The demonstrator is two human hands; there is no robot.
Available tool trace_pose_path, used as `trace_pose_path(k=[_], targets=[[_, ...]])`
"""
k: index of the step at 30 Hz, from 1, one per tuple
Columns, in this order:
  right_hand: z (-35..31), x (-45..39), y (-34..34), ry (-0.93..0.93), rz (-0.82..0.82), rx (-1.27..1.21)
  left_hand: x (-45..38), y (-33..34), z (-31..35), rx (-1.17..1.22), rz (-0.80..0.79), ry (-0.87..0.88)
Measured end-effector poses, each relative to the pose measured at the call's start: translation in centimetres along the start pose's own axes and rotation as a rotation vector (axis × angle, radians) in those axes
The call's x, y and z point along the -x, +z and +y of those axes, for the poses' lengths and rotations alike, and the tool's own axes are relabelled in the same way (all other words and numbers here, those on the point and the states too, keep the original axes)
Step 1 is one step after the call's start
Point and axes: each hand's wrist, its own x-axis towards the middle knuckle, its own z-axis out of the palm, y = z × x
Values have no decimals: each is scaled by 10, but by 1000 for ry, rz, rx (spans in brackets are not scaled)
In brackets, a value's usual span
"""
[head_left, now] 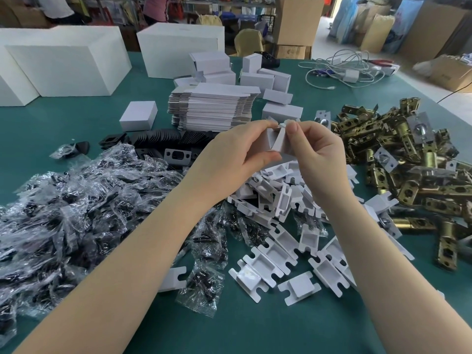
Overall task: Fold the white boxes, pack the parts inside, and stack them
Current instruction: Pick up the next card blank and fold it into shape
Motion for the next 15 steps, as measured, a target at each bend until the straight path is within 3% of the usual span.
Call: trace_pose_path(k=[15], targets=[[9, 1, 2, 94, -75, -99, -1, 0, 2, -1, -12, -8]])
